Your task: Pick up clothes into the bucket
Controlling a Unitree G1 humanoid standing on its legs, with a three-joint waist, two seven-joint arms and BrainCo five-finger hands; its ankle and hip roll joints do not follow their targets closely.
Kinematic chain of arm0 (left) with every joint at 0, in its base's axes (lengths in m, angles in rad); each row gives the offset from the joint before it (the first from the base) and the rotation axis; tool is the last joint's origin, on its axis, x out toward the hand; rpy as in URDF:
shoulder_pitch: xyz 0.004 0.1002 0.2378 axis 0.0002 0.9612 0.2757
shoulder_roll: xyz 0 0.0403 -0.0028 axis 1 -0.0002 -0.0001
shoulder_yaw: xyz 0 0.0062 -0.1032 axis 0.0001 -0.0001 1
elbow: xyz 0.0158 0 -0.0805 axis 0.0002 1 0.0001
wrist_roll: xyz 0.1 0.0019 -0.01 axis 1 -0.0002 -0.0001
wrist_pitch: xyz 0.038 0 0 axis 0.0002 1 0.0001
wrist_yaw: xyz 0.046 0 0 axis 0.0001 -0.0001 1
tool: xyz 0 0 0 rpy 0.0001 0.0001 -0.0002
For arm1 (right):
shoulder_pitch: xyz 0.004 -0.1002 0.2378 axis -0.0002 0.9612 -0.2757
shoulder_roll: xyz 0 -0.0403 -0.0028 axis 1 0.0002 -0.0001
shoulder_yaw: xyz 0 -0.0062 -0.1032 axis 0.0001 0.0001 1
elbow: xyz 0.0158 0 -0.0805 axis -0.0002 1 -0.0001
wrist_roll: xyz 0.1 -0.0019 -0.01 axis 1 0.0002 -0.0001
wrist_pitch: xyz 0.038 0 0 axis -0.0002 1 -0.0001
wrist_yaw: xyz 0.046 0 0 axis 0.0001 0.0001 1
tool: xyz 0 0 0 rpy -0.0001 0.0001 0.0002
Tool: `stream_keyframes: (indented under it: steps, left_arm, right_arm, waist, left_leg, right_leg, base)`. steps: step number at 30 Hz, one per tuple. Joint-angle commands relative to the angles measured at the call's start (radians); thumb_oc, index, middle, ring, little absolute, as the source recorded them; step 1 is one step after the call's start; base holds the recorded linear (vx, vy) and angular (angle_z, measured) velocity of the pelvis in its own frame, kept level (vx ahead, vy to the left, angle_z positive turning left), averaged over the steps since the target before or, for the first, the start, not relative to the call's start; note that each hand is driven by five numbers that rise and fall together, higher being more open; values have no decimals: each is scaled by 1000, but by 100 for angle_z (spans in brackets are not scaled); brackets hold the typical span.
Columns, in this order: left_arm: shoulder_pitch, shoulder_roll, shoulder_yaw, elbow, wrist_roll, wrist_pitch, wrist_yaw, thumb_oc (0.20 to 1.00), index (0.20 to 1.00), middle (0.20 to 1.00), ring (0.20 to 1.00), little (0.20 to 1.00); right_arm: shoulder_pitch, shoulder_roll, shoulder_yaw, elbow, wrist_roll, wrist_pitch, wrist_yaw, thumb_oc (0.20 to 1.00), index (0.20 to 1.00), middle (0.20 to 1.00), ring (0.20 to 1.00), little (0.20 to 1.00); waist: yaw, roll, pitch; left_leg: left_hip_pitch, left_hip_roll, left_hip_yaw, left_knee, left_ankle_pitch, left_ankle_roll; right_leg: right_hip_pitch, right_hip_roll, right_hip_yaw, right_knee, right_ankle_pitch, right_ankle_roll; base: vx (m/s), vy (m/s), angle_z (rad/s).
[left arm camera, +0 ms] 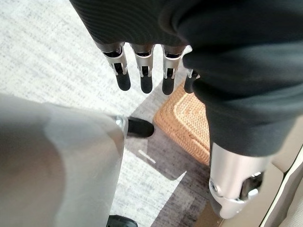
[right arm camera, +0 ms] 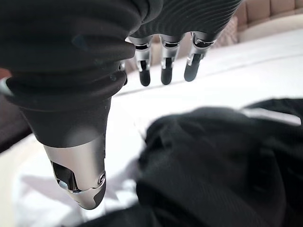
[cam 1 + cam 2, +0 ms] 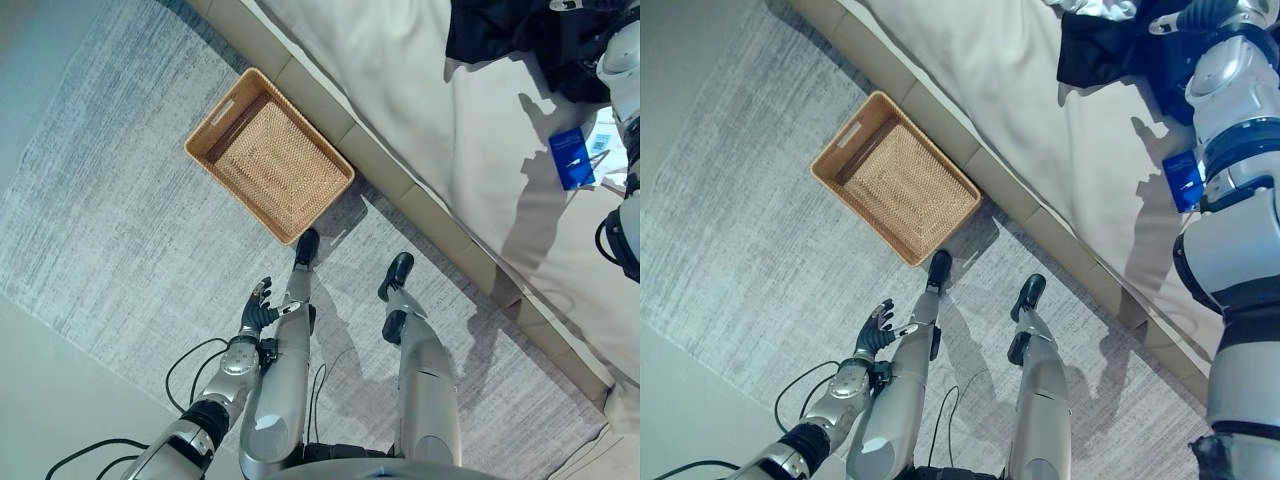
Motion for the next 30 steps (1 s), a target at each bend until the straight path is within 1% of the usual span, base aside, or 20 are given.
stream_keyframes:
  steps: [1, 2, 3, 4, 7, 8, 9, 13, 16, 22, 26, 27, 28, 30]
  left_arm:
    - [21, 5, -31, -31, -19, 8, -13, 1000, 1000, 1000, 1000, 1000]
    - [22, 4, -33, -36, -21, 11, -17, 1000, 1000, 1000, 1000, 1000]
    - [21, 0, -39, -45, -23, 14, -22, 1000, 1000, 1000, 1000, 1000]
    - [21, 1, -39, -45, -24, 14, -22, 1000, 1000, 1000, 1000, 1000]
    - [27, -3, -43, -76, -29, 19, -26, 1000, 1000, 1000, 1000, 1000]
    - [29, -6, -42, -85, -32, 20, -26, 1000, 1000, 1000, 1000, 1000]
    - [28, -5, -42, -85, -32, 20, -26, 1000, 1000, 1000, 1000, 1000]
    - [32, -7, -40, -112, -34, 23, -26, 1000, 1000, 1000, 1000, 1000]
    - [36, -14, -43, -132, -39, 27, -29, 1000, 1000, 1000, 1000, 1000]
    - [45, -12, -50, -150, -46, 38, -32, 1000, 1000, 1000, 1000, 1000]
    - [44, -15, -52, -156, -47, 40, -32, 1000, 1000, 1000, 1000, 1000]
    - [43, -17, -52, -156, -48, 40, -30, 1000, 1000, 1000, 1000, 1000]
    - [40, -18, -52, -154, -49, 39, -27, 1000, 1000, 1000, 1000, 1000]
    - [40, -18, -53, -157, -50, 39, -26, 1000, 1000, 1000, 1000, 1000]
  right_arm:
    - [-85, -119, 56, 11, 27, 19, 15, 1000, 1000, 1000, 1000, 1000]
    - [-83, -124, 56, 14, 25, 21, 21, 1000, 1000, 1000, 1000, 1000]
    - [-80, -137, 52, 31, 21, 30, 31, 1000, 1000, 1000, 1000, 1000]
    - [-80, -137, 52, 31, 21, 30, 31, 1000, 1000, 1000, 1000, 1000]
    - [-69, -158, 49, 40, 15, 39, 36, 1000, 1000, 1000, 1000, 1000]
    - [-62, -168, 39, 42, 22, 42, 35, 1000, 1000, 1000, 1000, 1000]
    - [-61, -168, 38, 41, 22, 42, 35, 1000, 1000, 1000, 1000, 1000]
    - [-47, -194, 23, 56, 30, 49, 43, 1000, 1000, 1000, 1000, 1000]
    - [-43, -209, 9, 74, 40, 58, 42, 1000, 1000, 1000, 1000, 1000]
    - [-61, -211, 7, 119, 14, 91, 46, 1000, 1000, 1000, 1000, 1000]
    - [-58, -196, 7, 107, 5, 88, 37, 1000, 1000, 1000, 1000, 1000]
    - [-56, -191, 6, 100, 7, 85, 35, 382, 382, 382, 382, 382]
    - [-55, -184, 5, 95, 10, 82, 33, 200, 200, 200, 200, 200]
    - [-55, -178, 7, 89, 10, 79, 30, 200, 200, 200, 200, 200]
  waist:
    - [24, 24, 10]
    - [24, 28, 10]
    - [27, 40, 10]
    - [27, 40, 10]
    - [27, 57, 10]
    - [28, 68, 10]
    - [28, 67, 10]
    - [28, 91, 10]
    - [25, 103, 10]
    - [18, 125, 10]
    - [10, 132, 10]
    - [8, 132, 10]
    - [6, 132, 10]
    - [3, 131, 10]
  left_leg:
    - [24, -15, 32, 64, -90, 7]
    - [17, -16, 31, 64, -88, 7]
    - [-2, -21, 27, 66, -86, 6]
    - [-2, -21, 26, 67, -87, 6]
    - [-32, -31, 27, 79, -89, 7]
    - [-47, -35, 29, 81, -88, 6]
    - [-48, -36, 29, 82, -88, 6]
    - [-77, -38, 30, 75, -79, 4]
    - [-93, -41, 34, 76, -77, 4]
    - [-104, -40, 47, 72, -75, 4]
    - [-108, -35, 56, 68, -75, 4]
    - [-110, -33, 58, 67, -75, 4]
    - [-112, -32, 59, 68, -75, 3]
    - [-113, -31, 60, 69, -75, 3]
  right_leg:
    - [50, 0, 38, 79, -93, 60]
    - [41, -2, 38, 87, -96, 60]
    - [18, -9, 38, 107, -106, 59]
    - [17, -10, 38, 108, -106, 59]
    - [-21, -19, 45, 137, -115, 56]
    - [-41, -23, 47, 150, -120, 53]
    - [-42, -24, 48, 151, -121, 53]
    - [-93, -30, 57, 176, -128, 51]
    - [-121, -34, 68, 194, -134, 50]
    - [-156, -38, 85, 214, -139, 49]
    - [-171, -35, 96, 212, -134, 50]
    - [-177, -34, 99, 212, -133, 50]
    - [-180, -33, 101, 212, -132, 51]
    - [-184, -31, 103, 214, -132, 51]
  base:
    - [10, -17, 14]
    - [13, -21, 7]
    - [0, 0, 0]
    - [11, -14, 4]
    - [6, 4, 13]
    - [4, -3, 11]
    - [7, -2, 13]
    - [7, -4, 8]
    - [0, 0, 0]
    - [0, -5, -1]
    - [1, -13, -4]
    - [2, -20, -4]
    - [2, -32, -5]
    - [0, -28, -5]
